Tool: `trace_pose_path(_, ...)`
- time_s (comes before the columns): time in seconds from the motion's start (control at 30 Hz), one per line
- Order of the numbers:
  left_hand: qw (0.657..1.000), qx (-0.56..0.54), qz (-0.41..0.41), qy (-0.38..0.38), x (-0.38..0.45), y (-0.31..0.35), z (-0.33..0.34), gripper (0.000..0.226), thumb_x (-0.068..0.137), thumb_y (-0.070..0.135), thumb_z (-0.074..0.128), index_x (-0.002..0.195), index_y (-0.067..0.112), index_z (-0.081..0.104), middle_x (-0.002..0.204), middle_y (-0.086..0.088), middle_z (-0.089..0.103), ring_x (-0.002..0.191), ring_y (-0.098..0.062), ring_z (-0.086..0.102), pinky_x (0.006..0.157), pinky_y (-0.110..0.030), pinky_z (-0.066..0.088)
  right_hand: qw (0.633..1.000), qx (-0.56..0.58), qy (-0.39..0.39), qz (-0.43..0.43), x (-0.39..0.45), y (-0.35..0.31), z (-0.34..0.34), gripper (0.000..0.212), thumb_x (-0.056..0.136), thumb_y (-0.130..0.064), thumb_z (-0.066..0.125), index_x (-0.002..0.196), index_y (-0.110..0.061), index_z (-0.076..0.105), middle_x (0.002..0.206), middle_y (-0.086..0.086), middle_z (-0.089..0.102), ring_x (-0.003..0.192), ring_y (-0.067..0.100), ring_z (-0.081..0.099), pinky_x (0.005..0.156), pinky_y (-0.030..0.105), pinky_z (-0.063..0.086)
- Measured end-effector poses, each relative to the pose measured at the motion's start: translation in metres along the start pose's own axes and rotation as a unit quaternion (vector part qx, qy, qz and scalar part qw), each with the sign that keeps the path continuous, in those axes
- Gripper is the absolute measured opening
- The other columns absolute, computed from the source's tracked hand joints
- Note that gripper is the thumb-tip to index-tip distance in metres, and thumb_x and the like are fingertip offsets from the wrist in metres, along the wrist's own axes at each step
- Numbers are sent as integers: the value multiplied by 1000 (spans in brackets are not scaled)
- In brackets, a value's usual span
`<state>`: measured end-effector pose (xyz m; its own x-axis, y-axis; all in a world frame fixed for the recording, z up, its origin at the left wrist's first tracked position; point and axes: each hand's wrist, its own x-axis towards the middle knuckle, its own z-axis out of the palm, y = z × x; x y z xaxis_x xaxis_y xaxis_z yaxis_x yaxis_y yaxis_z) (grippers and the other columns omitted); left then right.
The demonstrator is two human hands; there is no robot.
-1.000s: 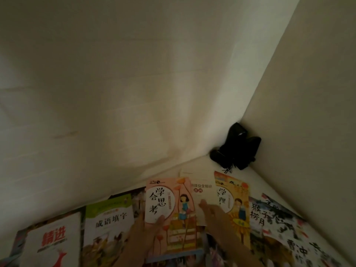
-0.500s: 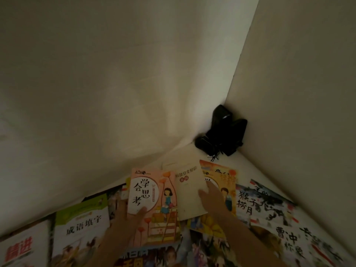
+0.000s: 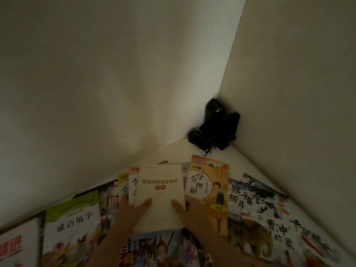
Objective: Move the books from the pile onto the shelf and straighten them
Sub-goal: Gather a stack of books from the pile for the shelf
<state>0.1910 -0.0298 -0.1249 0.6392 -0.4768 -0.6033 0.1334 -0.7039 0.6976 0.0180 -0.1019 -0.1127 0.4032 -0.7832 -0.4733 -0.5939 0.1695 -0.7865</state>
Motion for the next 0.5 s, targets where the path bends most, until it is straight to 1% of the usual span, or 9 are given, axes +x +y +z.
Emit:
trace_pose_path(0.03, 1000, 16, 12, -6, 3, -5, 1, 68, 74, 36, 79, 128, 8, 48, 126, -13, 58, 109, -34, 58, 87, -43, 52, 999, -14, 29, 1, 1, 7, -11, 47, 86, -53, 56, 101, -11, 68, 99, 5, 69, 76, 5, 64, 66, 15, 52)
trace_pose_path(0.07, 1000, 10, 15, -15, 4, -8, 0, 67, 72, 35, 80, 126, 9, 50, 123, -13, 60, 106, -34, 60, 87, -47, 53, 994, -58, 86, 16, 4, 19, -26, 52, 82, -59, 55, 101, -13, 68, 100, 8, 67, 82, 5, 65, 69, 15, 51)
trace_pose_path(0.13, 1000, -2, 20, -15, 13, -18, 0, 71, 67, 42, 82, 124, 14, 50, 120, -10, 62, 102, -32, 62, 86, -52, 54, 952, -225, 198, 70, 10, 39, -58, 59, 83, -60, 55, 126, -20, 54, 126, 10, 53, 112, 20, 56, 91, 31, 49)
trace_pose_path(0.2, 1000, -1, 20, -12, 27, -32, 2, 79, 62, 51, 81, 126, 18, 49, 119, -9, 62, 101, -31, 63, 85, -54, 54, 923, -307, 183, 145, 11, 46, -73, 85, 79, -63, 62, 142, -18, 28, 139, 14, 37, 127, 33, 43, 100, 43, 42)
trace_pose_path(0.3, 999, -9, 29, -28, 16, -23, 1, 74, 69, 47, 79, 128, 16, 47, 121, -10, 61, 101, -32, 62, 86, -54, 54, 939, -252, 159, 172, 16, 50, -66, 110, 70, -57, 76, 147, -12, 11, 141, 19, 31, 127, 37, 42, 99, 44, 45)
trace_pose_path(0.37, 999, -20, 19, -36, 10, -18, -1, 65, 76, 37, 77, 129, 15, 46, 122, -10, 60, 102, -32, 61, 87, -53, 53, 947, -193, 173, 188, 24, 57, -64, 117, 66, -50, 82, 148, -9, 10, 137, 19, 40, 122, 36, 48, 95, 41, 49)
trace_pose_path(0.4, 999, -29, 20, -39, 10, -18, -1, 63, 78, 35, 76, 130, 15, 46, 122, -9, 59, 102, -32, 61, 88, -53, 53, 950, -168, 172, 197, 26, 59, -65, 115, 65, -47, 84, 147, -6, 15, 131, 17, 48, 117, 33, 52, 91, 40, 51)
trace_pose_path(0.43, 998, -33, 18, -42, 7, -17, -2, 64, 78, 34, 75, 131, 16, 45, 123, -10, 59, 103, -32, 60, 89, -53, 52, 956, -147, 169, 190, 28, 60, -68, 101, 68, -42, 83, 143, -3, 26, 121, 14, 55, 109, 30, 57, 88, 39, 53)
trace_pose_path(0.5, 998, -38, 14, -48, 3, -15, -3, 62, 81, 32, 73, 133, 17, 44, 124, -10, 59, 102, -31, 60, 90, -51, 52, 966, -116, 190, 130, 27, 56, -72, 56, 84, -30, 70, 128, -4, 48, 103, 9, 61, 94, 27, 61, 79, 40, 55)
